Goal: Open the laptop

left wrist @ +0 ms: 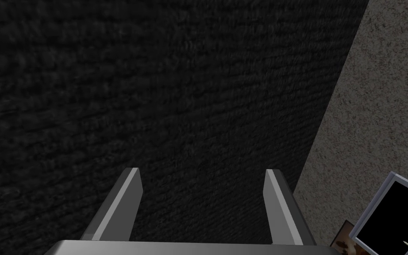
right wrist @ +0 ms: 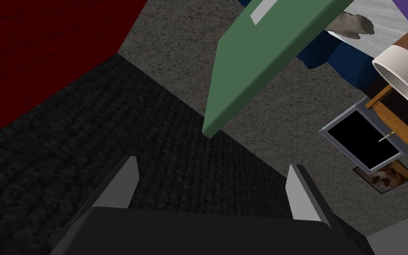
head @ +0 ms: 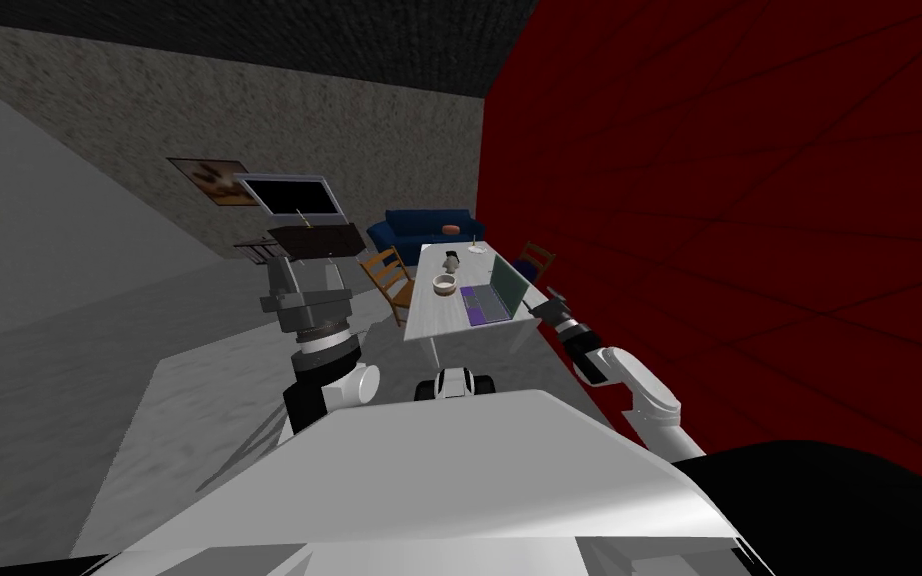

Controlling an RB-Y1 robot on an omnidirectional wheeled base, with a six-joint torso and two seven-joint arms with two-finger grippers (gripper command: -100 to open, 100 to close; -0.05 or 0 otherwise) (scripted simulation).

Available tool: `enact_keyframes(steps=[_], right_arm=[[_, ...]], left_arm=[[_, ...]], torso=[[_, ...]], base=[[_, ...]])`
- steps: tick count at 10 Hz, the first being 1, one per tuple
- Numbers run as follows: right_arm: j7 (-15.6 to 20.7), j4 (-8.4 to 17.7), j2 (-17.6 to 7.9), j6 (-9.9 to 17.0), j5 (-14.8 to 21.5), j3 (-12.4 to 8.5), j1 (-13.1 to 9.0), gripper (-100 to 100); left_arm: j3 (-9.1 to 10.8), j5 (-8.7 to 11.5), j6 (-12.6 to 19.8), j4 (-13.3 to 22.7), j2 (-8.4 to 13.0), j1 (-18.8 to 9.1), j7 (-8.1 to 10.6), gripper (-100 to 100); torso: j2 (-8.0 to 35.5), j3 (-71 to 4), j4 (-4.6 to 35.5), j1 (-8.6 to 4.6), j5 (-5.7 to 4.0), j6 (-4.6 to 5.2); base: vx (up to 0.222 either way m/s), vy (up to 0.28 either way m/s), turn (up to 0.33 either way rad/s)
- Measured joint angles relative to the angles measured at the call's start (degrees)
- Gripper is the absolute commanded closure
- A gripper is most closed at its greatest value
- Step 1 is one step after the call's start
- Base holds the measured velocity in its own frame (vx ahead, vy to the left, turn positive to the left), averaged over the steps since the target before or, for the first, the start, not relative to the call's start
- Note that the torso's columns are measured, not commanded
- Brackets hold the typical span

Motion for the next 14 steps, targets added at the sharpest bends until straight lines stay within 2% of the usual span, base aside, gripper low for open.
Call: enact_keyframes(steps=[6,8,9,10,11,14], right_arm=[[6.7,4.7,-4.3,1.6,6.0,-1.6,-0.8,-100],[6.4,4.6,-5.4,2.1,5.8,-1.7,-0.7,-100],[6.2,4.6,-5.6,2.3,5.7,-1.8,-0.7,100],[6.2,4.6,-5.6,2.3,5.7,-1.8,-0.8,100],[7.6,4.2,-5.0,3.0,7.2,-2.1,-1.1,100],[11.1,3.3,-4.1,4.4,10.4,-0.8,-1.2,100]], left_arm=[[0.0,0.0,0.0,0.0,0.0,0.0,0.0,0],[0.0,0.0,0.0,0.0,0.0,0.0,0.0,0],[0.01,0.0,0.0,0.0,0.0,0.0,0.0,0],[0.01,0.0,0.0,0.0,0.0,0.0,0.0,0],[0.01,0.0,0.0,0.0,0.0,0.0,0.0,0],[0.0,0.0,0.0,0.0,0.0,0.0,0.0,0]], torso=[[0.0,0.0,0.0,0.02,0.02,0.0],[-0.1,0.0,0.0,-0.04,-0.01,-0.01],[0.0,0.0,0.0,-0.05,-0.01,0.01],[0.1,0.1,0.0,-0.06,-0.05,-0.01],[0.0,0.1,-0.3,0.11,-0.29,-0.19],[-0.3,-0.1,-0.4,-0.02,-0.31,-0.12]], base=[[0.052,0.073,0.031],[0.07,0.038,0.014],[0.009,0.003,-0.003],[0.003,0.007,0.027],[-0.013,0.023,0.03],[-0.031,0.053,0.041]])
